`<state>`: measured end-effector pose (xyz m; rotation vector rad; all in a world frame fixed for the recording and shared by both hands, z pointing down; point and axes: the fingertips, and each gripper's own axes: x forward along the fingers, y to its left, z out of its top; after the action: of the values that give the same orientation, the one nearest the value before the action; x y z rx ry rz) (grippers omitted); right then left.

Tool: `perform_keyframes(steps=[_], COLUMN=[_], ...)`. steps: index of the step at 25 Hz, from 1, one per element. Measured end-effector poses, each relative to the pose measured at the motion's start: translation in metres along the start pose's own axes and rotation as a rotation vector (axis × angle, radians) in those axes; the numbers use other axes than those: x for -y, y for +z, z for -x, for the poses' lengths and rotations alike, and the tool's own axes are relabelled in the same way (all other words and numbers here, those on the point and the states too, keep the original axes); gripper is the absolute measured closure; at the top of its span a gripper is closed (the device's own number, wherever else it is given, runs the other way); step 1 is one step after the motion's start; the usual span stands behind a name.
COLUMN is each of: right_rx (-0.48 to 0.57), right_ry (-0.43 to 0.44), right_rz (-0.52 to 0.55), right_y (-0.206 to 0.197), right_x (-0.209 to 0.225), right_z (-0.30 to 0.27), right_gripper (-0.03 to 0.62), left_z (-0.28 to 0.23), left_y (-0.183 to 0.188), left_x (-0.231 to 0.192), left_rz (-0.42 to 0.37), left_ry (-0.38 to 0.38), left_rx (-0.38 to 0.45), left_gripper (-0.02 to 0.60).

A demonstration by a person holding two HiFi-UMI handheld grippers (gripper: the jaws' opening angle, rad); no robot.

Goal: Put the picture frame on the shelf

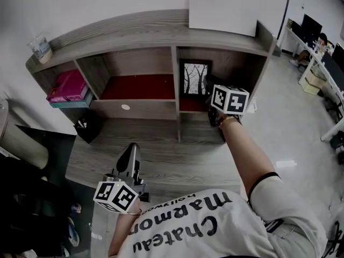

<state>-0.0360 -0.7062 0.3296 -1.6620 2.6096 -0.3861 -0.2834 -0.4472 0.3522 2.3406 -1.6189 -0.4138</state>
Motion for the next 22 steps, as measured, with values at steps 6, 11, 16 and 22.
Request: perform_keyframes(steps=[6, 11, 16, 22], right_rx=[-0.001, -0.017, -0.02, -0.05], right_ry=[0.007, 0.02, 0.02, 0.043], right_rz=[0.017, 0.009, 0.017, 0.038], right_y=[0.002, 0.001, 0.002, 0.003], right_x=[0.0, 0.002, 0.002, 0.0], right_z=[-0.002, -0.004, -0.004, -0.004], right_gripper=[0.496, 0.494, 0.493, 0.48], left_z=[0.004, 0.009, 0.012, 0.01], left_y=[-0.001, 0.001, 0.001, 0.003], left_x=[-0.004, -0.008, -0.011, -0.008], left_rz=[0.001, -0.004, 0.001, -0.007], left_ry=[0.014, 0.025, 0.039, 0.02], left_rx=[0.001, 0.01, 0.002, 0.006], left_gripper=[0.565, 0.565, 0.565, 0.565])
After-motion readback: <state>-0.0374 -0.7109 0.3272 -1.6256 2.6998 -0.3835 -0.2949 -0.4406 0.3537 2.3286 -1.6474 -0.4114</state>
